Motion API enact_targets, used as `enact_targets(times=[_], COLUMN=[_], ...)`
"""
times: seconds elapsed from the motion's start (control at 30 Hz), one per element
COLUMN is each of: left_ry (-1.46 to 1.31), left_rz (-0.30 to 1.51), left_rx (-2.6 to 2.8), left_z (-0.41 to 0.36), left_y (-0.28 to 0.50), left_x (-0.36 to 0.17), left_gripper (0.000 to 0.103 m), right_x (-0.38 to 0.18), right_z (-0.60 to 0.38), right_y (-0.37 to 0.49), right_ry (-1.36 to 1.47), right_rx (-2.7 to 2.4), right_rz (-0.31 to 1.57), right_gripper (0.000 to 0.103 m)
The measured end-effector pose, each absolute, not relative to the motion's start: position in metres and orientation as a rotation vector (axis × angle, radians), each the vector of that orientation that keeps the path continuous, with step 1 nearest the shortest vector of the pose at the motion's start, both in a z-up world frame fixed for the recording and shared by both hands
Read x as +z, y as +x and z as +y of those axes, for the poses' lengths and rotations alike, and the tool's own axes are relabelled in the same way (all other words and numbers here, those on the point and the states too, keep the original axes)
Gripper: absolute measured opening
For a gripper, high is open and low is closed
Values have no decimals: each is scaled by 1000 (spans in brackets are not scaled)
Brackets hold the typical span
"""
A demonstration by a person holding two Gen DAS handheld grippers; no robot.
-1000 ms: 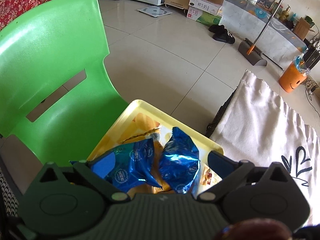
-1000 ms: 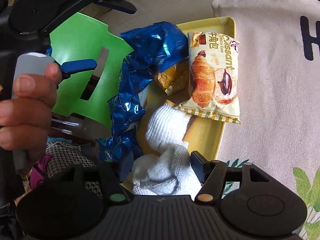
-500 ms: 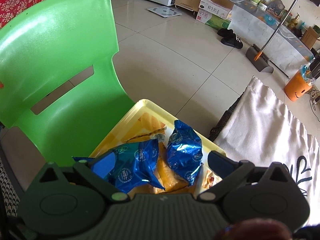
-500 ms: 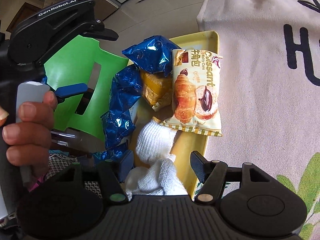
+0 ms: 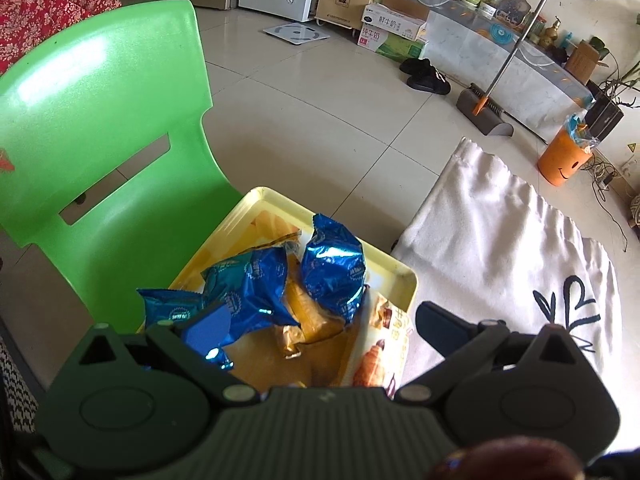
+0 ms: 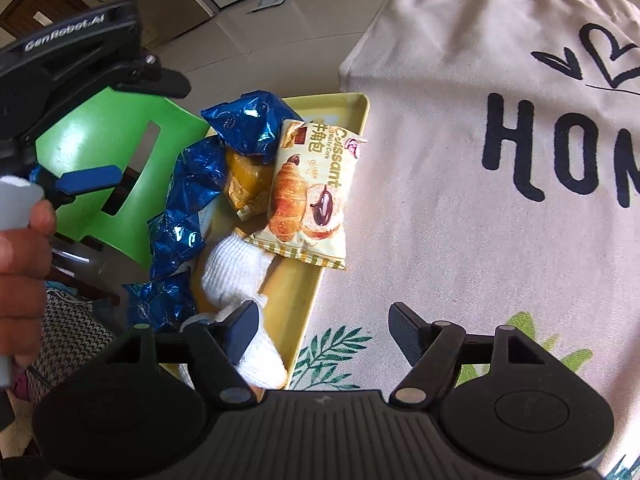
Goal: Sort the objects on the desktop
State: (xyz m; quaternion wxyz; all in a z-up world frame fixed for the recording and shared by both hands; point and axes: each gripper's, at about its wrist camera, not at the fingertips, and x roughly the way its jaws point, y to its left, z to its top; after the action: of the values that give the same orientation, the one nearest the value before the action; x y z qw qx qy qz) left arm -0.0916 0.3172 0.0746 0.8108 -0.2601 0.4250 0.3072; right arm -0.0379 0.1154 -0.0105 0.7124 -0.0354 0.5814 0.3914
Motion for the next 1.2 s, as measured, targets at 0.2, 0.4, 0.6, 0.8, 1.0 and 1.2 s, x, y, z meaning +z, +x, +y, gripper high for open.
enact_targets(times=[0.2, 0.4, 0.6, 0.8, 1.0, 1.2], left_ry=[-507, -498, -419, -354, -299, -286], left_rz=[923, 946, 959, 979, 1046, 1059], left_rx=[671, 630, 606, 551, 536, 521], left_z=[297, 273, 245, 218, 197, 186], left_y=[-116, -136, -147, -151, -151, -148], left_x=[73, 69, 73, 71, 53, 46], left_gripper=[102, 102, 102, 102, 102, 102], right_x=[8, 24, 36, 45, 52, 54], right_z=[87, 57, 33, 21, 16, 17], right_y=[-39, -38, -41, -48, -49, -47], right_ry=[-152, -179, -196, -255, -298, -297], right_rx=[773, 722, 694, 677, 677, 685], right_rz=[1219, 1151, 1109, 1054, 1008, 995], right_gripper=[76, 84, 85, 89, 90, 90])
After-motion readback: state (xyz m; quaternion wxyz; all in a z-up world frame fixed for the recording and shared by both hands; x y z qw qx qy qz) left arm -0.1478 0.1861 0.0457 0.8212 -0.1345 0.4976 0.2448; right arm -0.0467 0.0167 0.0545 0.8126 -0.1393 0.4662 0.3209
